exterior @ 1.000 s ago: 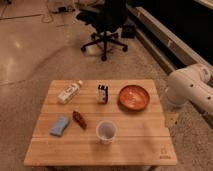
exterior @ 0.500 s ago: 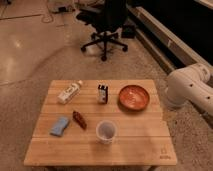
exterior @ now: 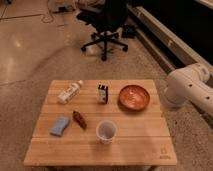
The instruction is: Push the ceramic bowl across the table
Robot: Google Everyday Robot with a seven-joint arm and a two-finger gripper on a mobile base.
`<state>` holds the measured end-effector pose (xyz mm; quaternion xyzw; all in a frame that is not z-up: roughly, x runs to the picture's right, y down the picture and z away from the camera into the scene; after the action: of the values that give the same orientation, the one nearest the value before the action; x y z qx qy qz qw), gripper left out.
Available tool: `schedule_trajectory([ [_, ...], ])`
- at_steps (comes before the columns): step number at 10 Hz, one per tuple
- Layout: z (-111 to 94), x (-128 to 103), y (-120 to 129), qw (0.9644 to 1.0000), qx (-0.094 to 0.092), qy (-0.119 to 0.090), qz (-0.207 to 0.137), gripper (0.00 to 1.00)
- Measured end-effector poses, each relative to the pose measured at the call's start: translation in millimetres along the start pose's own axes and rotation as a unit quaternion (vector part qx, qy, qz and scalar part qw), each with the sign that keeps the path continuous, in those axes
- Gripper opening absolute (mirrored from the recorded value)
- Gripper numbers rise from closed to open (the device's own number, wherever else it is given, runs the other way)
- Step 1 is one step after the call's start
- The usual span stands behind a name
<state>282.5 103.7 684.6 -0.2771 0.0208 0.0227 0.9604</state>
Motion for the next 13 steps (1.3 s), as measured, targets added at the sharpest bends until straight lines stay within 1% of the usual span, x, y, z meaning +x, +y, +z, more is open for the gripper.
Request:
schedule_trajectory([
  [1,4,3,1,1.0000,0.000,0.001,0.002,0.41],
  [3,12,-1,1,1.0000,0.000,0.000,-0.001,0.41],
  [5,0,0,-1,1.0000,0.001,0.001,0.001,0.41],
  [6,2,0,1,1.0000,0.000,0.001,-0.002,0.41],
  [7,7,2,0,1.0000,0.002,0.001,-0.001,0.41],
  [8,12,1,-7,1.0000,0.003,0.001,-0.001,0.41],
  [9,11,-2,-9,1.0000,0.004,-0.001,-0.001,0.41],
  [11,6,1,-1,1.0000,0.000,0.001,0.001,0.41],
  [13,18,-1,-3,1.0000,0.003,0.001,-0.001,0.41],
])
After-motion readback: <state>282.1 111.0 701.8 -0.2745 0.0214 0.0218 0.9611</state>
